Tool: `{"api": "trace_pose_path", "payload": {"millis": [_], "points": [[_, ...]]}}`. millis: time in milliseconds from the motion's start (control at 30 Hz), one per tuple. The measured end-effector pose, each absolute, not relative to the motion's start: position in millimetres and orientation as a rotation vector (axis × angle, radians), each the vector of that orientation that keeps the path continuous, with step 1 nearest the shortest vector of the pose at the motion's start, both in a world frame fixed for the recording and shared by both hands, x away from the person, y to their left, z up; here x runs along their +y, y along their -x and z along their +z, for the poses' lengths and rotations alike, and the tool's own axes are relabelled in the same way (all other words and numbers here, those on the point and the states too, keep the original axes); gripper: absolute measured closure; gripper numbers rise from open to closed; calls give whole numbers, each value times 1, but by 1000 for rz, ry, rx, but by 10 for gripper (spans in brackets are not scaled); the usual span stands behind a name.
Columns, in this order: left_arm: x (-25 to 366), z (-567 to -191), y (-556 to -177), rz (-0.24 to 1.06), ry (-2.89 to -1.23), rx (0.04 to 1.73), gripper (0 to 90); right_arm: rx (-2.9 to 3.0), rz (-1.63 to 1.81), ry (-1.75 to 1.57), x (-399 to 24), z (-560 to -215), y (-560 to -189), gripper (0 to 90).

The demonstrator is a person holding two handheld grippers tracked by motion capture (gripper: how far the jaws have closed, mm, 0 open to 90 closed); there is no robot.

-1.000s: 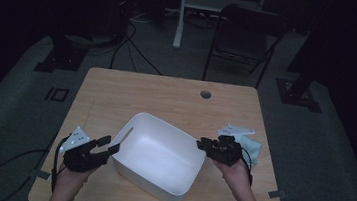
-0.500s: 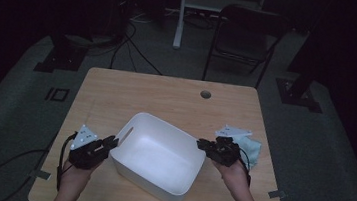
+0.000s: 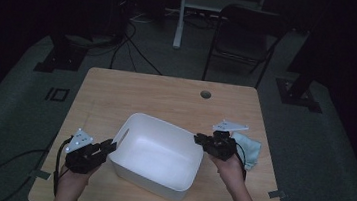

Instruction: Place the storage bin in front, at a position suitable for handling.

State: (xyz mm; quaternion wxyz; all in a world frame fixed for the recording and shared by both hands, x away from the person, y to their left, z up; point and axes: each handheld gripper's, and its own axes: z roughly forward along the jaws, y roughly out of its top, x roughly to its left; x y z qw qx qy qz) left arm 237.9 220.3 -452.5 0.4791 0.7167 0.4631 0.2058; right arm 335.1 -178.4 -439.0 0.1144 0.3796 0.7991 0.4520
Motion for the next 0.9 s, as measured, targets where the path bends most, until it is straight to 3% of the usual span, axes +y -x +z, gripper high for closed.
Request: {"api": "trace_pose_path", "payload": {"millis": [900], "points": [[212,-450,-193,464,-1781,1089,682,2334,1396,-1117,-163,-441,-367,701]]}}
